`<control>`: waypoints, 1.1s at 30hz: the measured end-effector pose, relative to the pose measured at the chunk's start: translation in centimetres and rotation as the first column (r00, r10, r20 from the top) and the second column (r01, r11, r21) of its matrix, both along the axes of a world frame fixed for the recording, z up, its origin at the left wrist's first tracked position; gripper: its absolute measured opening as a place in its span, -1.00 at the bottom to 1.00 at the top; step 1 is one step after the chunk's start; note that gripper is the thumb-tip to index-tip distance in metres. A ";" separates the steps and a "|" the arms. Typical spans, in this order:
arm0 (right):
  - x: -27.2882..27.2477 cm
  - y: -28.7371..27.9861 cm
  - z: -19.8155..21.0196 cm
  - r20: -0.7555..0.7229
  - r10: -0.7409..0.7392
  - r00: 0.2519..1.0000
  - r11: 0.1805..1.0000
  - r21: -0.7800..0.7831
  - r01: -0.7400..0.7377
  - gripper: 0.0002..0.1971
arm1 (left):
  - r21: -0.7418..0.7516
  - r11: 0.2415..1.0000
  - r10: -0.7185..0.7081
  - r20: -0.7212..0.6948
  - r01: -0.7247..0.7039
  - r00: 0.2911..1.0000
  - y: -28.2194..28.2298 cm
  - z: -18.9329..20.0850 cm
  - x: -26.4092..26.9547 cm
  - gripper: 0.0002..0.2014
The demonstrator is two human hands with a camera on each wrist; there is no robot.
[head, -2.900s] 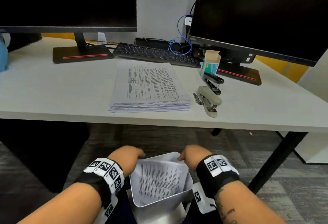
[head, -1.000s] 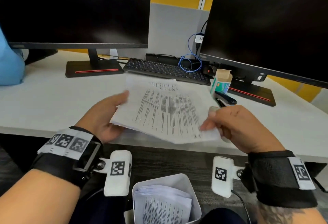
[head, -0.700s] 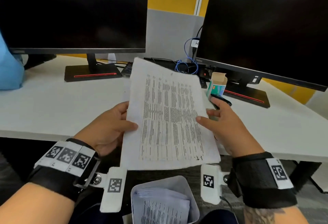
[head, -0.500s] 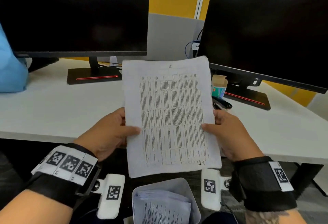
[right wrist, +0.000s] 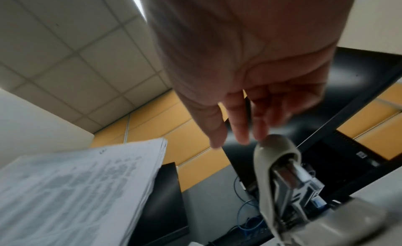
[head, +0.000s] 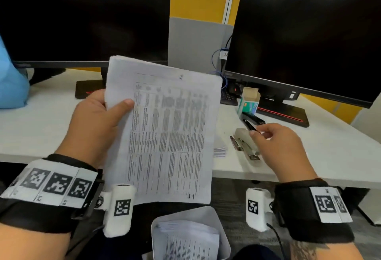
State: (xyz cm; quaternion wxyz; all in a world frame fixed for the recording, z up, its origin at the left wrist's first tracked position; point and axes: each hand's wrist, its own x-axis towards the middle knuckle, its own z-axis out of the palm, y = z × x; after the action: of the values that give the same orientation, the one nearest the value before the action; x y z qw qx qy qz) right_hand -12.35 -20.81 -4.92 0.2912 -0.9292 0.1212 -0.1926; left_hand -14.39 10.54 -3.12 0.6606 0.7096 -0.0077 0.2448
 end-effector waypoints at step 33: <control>-2.8 7.4 3.1 0.570 0.137 0.810 0.561 0.630 -0.538 -0.51 | 0.528 0.835 -0.161 -0.032 0.154 0.986 -9.0 -0.8 -3.3 -0.66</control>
State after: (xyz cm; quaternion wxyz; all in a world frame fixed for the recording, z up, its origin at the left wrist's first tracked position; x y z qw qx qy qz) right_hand -15.18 -13.43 -1.86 0.7092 -0.6461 -0.0678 -0.2738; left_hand -17.68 1.56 -3.93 0.4576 0.8592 -0.1375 0.1829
